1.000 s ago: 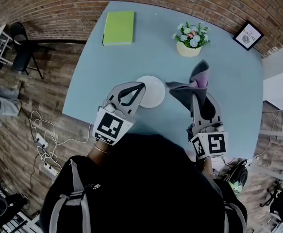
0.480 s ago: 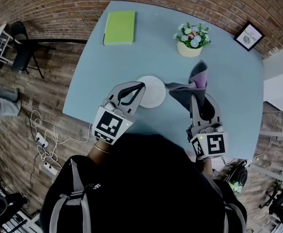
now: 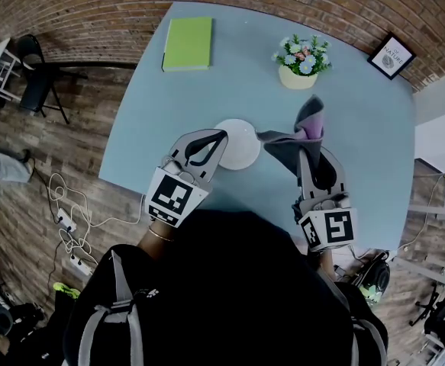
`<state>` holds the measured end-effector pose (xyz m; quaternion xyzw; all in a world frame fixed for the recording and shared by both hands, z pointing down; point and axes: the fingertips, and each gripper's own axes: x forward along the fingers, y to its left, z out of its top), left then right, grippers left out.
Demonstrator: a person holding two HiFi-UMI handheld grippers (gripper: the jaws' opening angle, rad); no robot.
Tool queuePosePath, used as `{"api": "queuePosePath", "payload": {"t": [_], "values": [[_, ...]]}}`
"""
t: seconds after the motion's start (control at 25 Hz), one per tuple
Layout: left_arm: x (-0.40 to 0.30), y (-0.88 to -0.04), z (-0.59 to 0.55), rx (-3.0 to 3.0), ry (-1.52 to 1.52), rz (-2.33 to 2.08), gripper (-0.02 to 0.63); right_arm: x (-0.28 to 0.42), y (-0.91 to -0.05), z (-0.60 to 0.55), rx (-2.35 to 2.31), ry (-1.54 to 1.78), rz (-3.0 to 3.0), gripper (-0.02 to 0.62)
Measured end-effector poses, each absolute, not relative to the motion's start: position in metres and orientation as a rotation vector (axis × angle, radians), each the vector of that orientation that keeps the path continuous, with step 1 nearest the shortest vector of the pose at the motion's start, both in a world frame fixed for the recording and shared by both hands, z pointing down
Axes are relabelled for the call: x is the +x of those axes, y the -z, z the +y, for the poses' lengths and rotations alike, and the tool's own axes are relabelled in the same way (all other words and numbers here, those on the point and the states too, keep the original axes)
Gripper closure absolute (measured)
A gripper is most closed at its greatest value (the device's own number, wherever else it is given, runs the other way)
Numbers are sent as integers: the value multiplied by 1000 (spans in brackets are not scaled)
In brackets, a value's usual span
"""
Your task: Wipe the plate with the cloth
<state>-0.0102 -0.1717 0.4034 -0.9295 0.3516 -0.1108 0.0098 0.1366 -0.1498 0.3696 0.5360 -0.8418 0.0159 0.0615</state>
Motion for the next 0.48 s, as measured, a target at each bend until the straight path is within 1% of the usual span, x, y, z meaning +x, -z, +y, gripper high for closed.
{"api": "queuePosePath", "payload": {"t": [0.48], "values": [[-13, -405, -169, -2917, 343, 1110, 598, 131, -369, -145, 1611, -58, -2553, 534]]}}
